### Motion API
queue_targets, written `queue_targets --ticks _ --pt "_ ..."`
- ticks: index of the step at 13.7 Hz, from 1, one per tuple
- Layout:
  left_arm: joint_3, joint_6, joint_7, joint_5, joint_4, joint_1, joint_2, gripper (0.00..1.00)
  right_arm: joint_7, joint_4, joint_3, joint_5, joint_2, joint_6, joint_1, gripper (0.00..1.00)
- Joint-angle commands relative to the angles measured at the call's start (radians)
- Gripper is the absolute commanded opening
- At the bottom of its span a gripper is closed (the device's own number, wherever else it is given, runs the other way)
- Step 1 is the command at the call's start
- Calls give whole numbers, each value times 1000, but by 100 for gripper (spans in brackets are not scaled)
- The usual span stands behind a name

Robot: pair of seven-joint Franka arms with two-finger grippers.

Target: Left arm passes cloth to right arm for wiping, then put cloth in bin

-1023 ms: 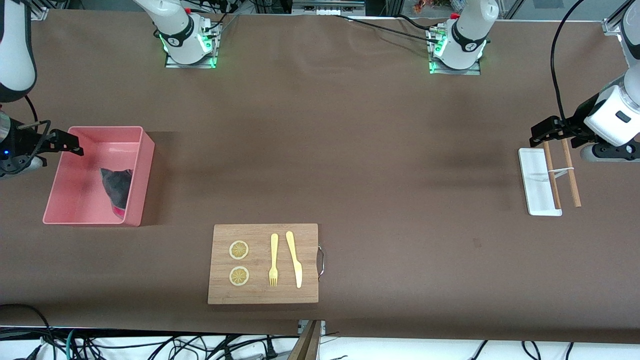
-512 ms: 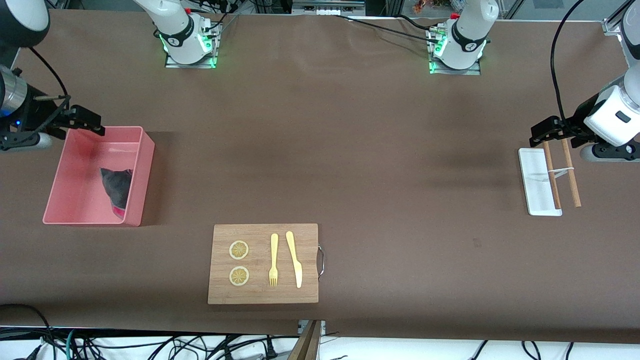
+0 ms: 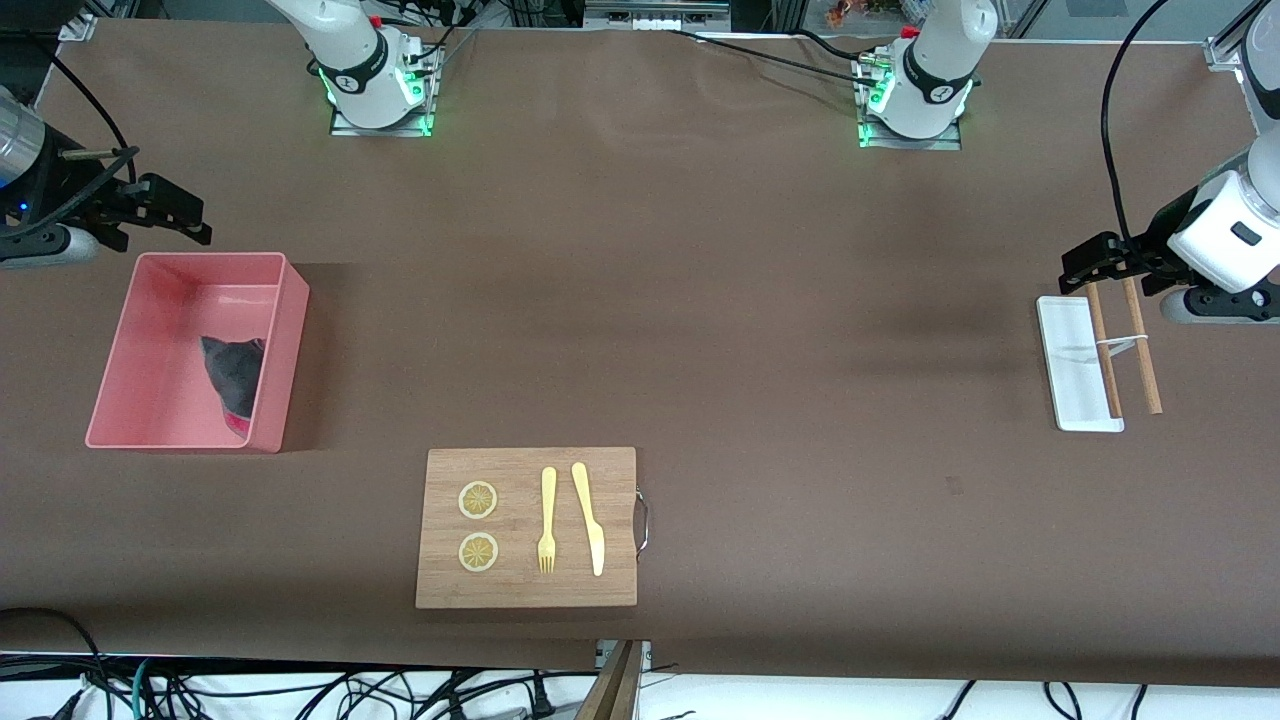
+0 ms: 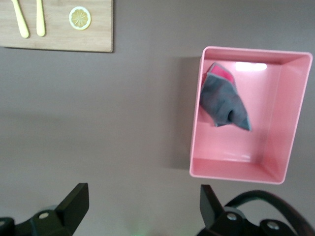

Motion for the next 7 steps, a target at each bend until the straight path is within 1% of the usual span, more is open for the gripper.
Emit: queue_targets --ticks 1,7 --pt "1 -22 15 23 31 -4 14 100 29 41 29 13 11 -42 -4 100" --pt "2 -22 18 23 31 -1 14 100 7 74 26 13 41 -28 -6 100"
